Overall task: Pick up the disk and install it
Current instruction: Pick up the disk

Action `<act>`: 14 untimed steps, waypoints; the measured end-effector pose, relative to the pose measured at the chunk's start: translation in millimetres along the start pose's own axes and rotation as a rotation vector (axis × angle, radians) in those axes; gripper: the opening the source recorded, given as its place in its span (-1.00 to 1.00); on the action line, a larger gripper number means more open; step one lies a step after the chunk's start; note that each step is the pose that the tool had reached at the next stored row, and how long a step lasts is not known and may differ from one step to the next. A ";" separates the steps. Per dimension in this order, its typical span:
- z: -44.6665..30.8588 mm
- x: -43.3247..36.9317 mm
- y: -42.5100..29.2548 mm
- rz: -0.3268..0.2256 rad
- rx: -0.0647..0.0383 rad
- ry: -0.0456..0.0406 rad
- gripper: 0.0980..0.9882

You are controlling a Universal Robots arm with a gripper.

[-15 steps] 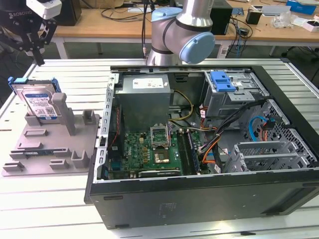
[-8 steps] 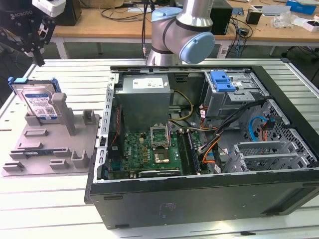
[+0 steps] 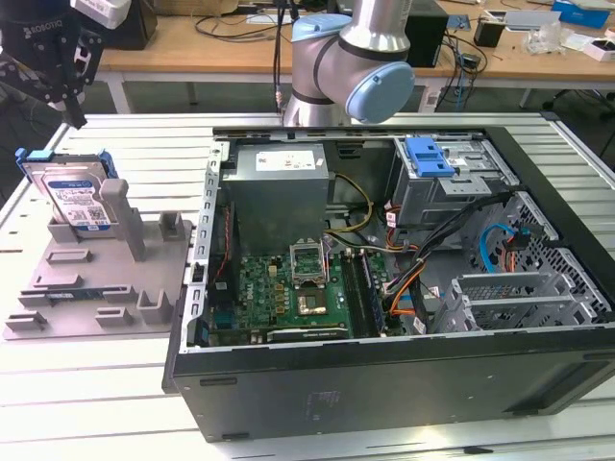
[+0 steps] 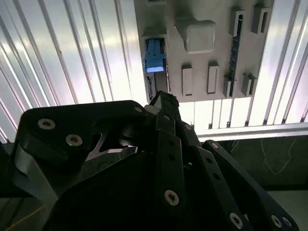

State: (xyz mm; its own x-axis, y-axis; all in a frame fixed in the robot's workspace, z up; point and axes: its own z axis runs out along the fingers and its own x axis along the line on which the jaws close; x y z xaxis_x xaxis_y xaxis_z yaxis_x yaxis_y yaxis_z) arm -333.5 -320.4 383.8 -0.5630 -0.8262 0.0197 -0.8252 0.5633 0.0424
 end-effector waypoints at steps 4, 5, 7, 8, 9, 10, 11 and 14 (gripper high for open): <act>0.1 0.0 0.0 -0.078 0.002 0.0032 -0.84; 0.1 -0.1 0.0 -0.101 0.002 0.0042 -0.69; 0.1 -0.1 0.1 -0.149 0.003 0.0063 -0.56; 0.2 -0.1 0.1 -0.165 0.003 0.0070 -0.42; 0.2 -0.2 0.1 -0.197 0.004 0.0084 -0.42; 0.2 -0.2 0.1 -0.223 0.004 0.0095 -0.27; 0.2 -0.2 0.1 -0.244 0.005 0.0105 -0.27; 0.3 -0.3 0.2 -0.312 0.006 0.0134 -0.27</act>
State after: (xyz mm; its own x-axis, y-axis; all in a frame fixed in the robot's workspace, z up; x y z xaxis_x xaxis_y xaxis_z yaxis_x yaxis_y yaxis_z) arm -333.5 -320.1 383.5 -0.2814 -0.9594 0.0199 -0.9585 0.2821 0.0424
